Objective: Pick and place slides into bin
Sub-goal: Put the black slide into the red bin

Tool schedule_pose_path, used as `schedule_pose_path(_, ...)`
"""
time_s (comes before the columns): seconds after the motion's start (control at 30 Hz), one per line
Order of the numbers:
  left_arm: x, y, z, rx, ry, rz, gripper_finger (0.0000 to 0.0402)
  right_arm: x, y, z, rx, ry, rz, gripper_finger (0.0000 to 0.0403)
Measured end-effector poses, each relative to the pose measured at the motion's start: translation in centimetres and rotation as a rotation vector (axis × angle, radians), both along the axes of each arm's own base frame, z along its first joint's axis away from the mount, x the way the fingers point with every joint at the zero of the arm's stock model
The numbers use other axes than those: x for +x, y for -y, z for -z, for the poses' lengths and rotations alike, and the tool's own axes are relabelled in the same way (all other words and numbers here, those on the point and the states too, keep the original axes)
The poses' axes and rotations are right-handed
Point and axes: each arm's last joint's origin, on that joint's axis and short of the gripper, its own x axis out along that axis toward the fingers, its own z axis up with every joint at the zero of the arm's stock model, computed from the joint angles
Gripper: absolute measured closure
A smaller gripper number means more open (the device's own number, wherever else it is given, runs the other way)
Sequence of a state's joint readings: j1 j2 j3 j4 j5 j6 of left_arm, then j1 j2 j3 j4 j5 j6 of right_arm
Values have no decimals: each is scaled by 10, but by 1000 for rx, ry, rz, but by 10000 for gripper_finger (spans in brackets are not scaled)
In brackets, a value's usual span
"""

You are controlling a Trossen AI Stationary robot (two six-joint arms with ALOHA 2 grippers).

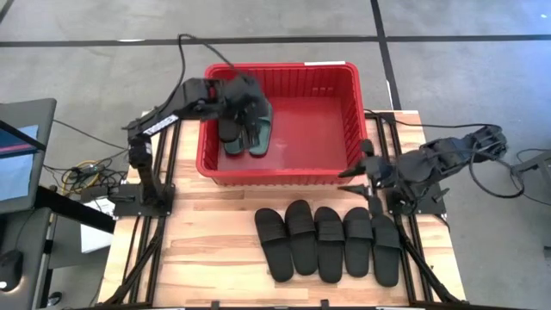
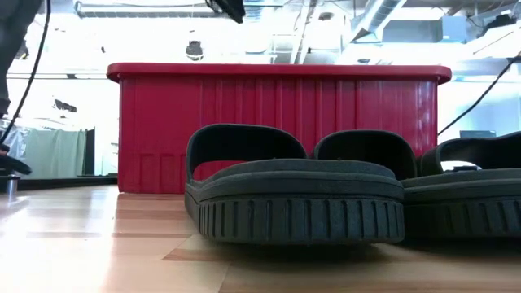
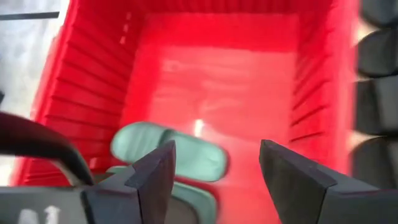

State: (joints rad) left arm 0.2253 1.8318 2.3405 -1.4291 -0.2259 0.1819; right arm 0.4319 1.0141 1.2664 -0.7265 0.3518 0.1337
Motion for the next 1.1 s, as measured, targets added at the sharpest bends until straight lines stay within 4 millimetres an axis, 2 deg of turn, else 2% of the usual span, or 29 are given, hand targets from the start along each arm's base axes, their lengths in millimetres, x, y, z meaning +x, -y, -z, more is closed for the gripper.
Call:
schedule_pose_path(0.33, -11, 106, -17, -14, 146, 1, 182, 27, -30, 24, -38, -125, -129, 271)
schedule_pose_path(0.5, -25, 156, -22, 19, 217, 9, 182, 47, -46, 40, -70, -179, -174, 271)
schedule_pose_path(0.83, -64, 220, -19, 190, 285, -10, 182, 104, -77, 77, -77, -144, -188, 271)
schedule_pose_path(1.1, -95, 261, -23, 223, 401, 63, 182, 142, -99, 114, -46, -130, -175, 271)
